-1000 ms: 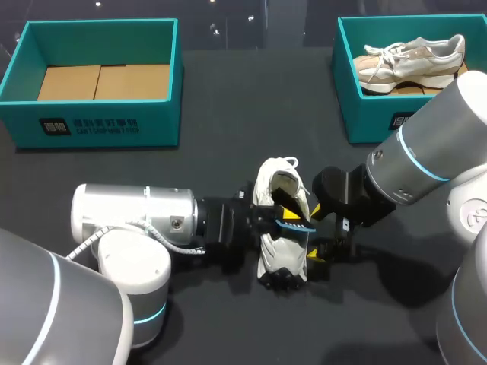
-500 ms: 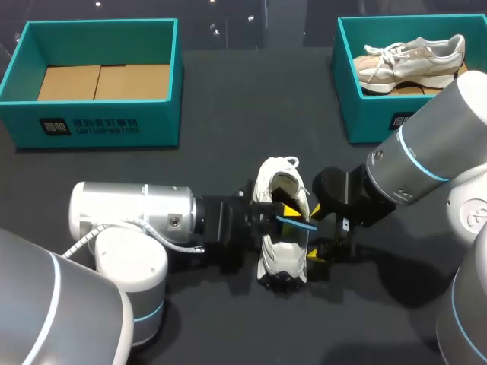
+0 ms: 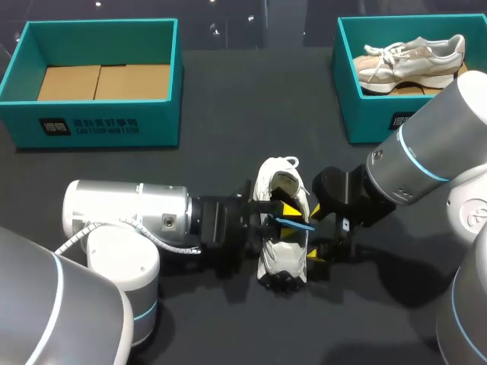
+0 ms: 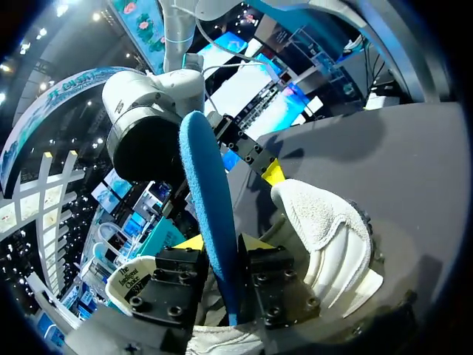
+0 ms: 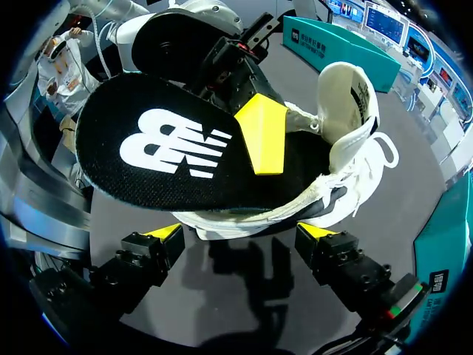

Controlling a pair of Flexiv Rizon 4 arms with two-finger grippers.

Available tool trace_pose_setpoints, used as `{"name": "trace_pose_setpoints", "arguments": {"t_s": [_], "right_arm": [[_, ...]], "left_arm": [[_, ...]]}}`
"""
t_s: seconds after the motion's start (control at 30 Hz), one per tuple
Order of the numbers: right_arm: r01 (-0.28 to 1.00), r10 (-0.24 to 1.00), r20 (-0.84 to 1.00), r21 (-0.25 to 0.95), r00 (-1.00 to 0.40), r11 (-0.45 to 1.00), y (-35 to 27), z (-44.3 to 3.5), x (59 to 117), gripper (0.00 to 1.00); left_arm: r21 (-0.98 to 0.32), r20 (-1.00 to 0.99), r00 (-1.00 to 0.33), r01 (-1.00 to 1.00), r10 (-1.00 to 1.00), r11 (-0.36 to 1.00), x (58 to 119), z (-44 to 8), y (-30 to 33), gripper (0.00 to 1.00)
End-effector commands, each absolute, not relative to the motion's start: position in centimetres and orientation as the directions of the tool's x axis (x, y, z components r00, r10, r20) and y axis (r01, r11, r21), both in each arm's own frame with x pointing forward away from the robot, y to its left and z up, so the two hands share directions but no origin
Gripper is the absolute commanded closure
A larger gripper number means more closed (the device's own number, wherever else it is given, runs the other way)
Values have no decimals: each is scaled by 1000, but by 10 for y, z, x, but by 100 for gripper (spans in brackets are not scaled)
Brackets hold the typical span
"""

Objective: Take the shoe out of the shoebox, open the shoe tongue, remove and reinsert the insole, then place the shoe into the shoebox

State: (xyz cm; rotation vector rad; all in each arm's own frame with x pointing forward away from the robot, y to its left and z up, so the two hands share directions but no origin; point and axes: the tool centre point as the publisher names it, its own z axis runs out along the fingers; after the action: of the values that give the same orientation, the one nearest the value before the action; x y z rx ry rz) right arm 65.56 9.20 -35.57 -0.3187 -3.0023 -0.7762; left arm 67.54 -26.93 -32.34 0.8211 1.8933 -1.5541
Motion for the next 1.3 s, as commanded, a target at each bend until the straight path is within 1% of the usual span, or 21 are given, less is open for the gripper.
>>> {"name": "trace_pose_setpoints", "arguments": {"t_s": [0.03,0.23,0.3,0.33,0.37,0.57,0.9,1.3], "right_arm": [[203,193,71,476,-979,855,93,-356,654,0],[203,193,71,476,-979,855,93,-356,654,0],[203,193,71,476,-979,855,93,-356,654,0],[203,193,71,476,-979,855,93,-356,654,0],[203,193,71,476,-979,855,93,-356,654,0],[203,193,71,476,-979,855,93,-356,654,0],[203,193,71,476,-979,855,93,-356,654,0],[203,193,71,476,-979,855,93,-356,654,0]], "left_arm": [[-642,-747,-655,755,115,135,670,-318,-264,75],[-634,-754,-646,764,119,121,665,-313,-264,76],[-633,-756,-643,765,121,118,664,-313,-264,78],[-632,-756,-642,766,123,115,663,-312,-264,82],[-631,-758,-640,768,125,110,663,-312,-264,100],[-606,-780,-611,791,137,79,665,-320,-264,100],[-553,-819,-556,831,141,65,677,-334,-264,100],[-550,-811,-561,828,168,110,697,-352,-269,100]]}}
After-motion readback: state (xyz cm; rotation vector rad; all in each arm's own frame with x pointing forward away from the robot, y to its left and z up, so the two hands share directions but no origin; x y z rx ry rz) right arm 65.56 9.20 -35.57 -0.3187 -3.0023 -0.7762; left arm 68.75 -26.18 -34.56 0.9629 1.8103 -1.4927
